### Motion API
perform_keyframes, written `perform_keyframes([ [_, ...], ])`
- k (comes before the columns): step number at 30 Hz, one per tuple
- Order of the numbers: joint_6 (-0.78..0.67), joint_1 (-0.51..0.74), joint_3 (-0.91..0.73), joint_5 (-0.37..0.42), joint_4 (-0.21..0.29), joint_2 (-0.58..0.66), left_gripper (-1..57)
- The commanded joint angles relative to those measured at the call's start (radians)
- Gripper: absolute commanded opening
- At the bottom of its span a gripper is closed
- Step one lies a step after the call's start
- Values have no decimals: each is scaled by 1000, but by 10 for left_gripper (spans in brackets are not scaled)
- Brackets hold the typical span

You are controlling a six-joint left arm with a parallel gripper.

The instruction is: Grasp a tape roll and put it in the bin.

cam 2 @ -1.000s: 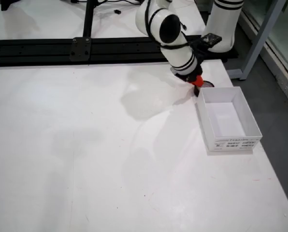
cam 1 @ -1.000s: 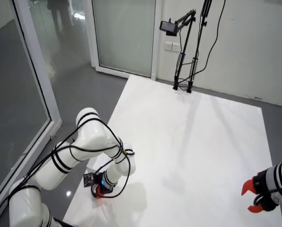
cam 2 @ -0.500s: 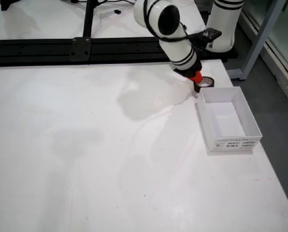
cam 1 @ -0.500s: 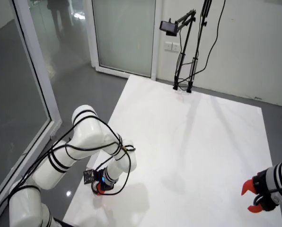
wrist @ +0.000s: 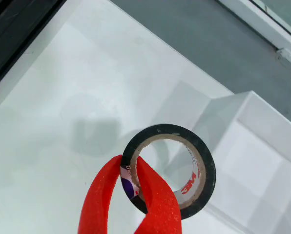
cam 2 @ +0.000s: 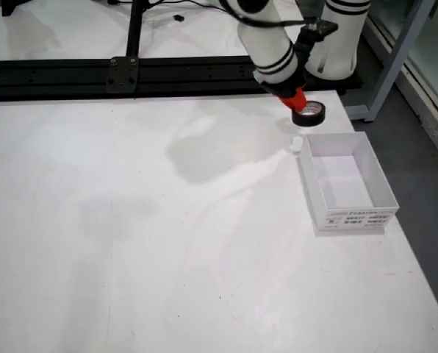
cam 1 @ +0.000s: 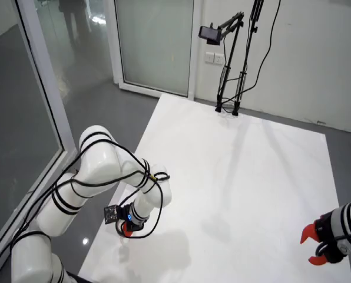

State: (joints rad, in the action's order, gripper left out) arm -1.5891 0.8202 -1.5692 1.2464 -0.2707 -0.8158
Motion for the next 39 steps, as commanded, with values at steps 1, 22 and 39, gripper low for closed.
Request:
perform_keyframes([
  [1,0,-49,0,53,-64,205,-8],
  [22,12,-282,3,-56,-180,191,-8],
  [39,11,-282,8,-144,-179,116,-8],
])
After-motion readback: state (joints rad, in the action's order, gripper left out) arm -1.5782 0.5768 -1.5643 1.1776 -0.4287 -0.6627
